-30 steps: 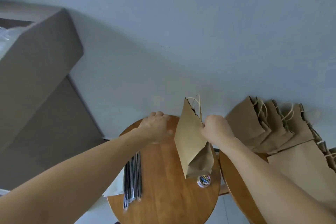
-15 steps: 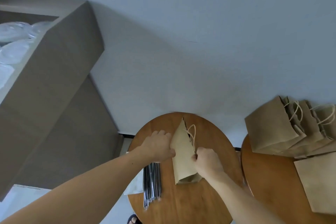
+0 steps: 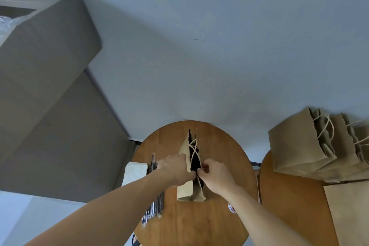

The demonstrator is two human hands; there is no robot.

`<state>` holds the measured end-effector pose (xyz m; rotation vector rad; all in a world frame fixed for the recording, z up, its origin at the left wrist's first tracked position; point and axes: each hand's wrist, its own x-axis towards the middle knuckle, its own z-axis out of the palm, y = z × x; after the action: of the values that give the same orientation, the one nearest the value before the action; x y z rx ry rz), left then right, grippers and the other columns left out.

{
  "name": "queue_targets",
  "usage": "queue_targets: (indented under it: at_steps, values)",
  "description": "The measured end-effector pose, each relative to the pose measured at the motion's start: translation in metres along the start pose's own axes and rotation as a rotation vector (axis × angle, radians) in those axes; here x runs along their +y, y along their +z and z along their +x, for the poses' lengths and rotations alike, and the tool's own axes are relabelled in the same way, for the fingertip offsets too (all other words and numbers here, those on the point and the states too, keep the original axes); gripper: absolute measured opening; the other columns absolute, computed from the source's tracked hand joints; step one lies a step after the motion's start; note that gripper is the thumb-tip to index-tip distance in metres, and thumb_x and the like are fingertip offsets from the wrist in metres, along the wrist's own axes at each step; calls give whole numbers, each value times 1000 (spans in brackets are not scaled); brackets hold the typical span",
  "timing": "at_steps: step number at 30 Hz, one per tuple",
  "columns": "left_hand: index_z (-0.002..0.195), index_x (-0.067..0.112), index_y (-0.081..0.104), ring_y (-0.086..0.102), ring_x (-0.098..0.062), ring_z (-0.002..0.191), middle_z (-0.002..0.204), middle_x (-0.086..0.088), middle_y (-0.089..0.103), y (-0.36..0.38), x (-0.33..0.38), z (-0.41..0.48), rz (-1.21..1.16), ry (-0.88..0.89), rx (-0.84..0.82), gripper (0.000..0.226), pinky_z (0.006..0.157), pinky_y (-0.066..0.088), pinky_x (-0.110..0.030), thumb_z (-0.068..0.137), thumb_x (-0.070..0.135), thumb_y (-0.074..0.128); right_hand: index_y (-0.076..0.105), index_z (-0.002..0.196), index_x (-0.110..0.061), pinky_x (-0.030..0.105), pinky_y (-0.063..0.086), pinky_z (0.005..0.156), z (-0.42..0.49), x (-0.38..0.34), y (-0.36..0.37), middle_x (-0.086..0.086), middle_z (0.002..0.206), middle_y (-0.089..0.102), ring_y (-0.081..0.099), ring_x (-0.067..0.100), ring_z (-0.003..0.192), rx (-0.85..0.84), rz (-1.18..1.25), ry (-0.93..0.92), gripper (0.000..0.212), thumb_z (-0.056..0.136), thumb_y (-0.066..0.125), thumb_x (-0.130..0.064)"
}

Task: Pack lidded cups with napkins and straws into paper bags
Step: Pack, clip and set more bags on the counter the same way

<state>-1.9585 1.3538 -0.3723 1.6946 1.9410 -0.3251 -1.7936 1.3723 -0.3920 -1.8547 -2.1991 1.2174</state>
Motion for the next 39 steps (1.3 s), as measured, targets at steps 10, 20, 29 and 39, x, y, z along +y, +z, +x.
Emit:
queue_targets:
  at_steps: [10,20,29,39]
  values:
    - [97,18,62,65,-15,74,81,1,63,22,2,18,-213,-310,73,28,71,57,-29,98,42,48,53,103,-22,20,38,50,27,9,-14,-6,83,60,58,10,66,156,-298,91,21,99,48,-42]
    - [110,18,57,57,-12,69,82,5,59,26,-43,12,-311,-350,177,26,57,41,-26,95,33,42,58,103,-26,16,38,48,13,58,-51,-13,78,57,57,6,63,207,-322,141,15,96,54,-38]
    - [138,31,36,63,-19,105,129,2,58,28,-28,20,-428,-65,-105,84,89,56,-37,70,74,63,38,140,-32,24,56,80,1,46,-30,-9,129,57,62,14,107,-115,-99,17,72,81,61,-66]
    - [156,26,12,47,-27,129,150,-6,42,-24,-35,13,-183,35,-261,106,106,43,-39,74,47,77,16,155,-27,37,47,103,6,39,-55,1,160,27,40,25,138,-397,-73,78,111,67,80,-45]
